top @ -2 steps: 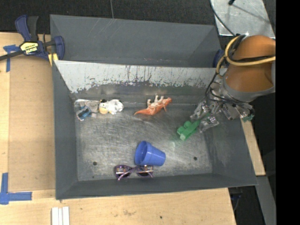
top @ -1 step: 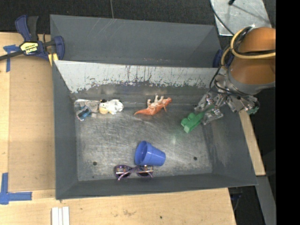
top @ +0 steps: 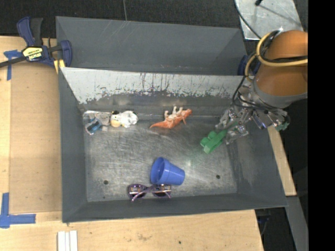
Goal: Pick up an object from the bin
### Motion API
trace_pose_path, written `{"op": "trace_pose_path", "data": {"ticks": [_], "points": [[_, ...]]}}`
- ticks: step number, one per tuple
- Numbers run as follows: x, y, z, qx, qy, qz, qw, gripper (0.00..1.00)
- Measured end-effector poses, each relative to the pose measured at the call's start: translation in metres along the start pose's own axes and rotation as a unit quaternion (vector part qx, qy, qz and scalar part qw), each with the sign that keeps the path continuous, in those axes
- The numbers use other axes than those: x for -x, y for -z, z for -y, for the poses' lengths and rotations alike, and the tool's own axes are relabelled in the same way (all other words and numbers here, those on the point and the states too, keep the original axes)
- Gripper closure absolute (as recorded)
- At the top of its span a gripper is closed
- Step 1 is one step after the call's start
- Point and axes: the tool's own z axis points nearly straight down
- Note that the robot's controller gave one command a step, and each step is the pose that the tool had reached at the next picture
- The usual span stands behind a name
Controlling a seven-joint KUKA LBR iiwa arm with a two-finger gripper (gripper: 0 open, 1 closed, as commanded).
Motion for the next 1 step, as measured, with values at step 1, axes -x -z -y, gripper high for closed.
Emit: {"op": "trace_pose_path", "data": {"ticks": [1], "points": [[0.0084,0.0735,0.0047,-0.003,0.015,0.0047,0.9999,1.00]]}}
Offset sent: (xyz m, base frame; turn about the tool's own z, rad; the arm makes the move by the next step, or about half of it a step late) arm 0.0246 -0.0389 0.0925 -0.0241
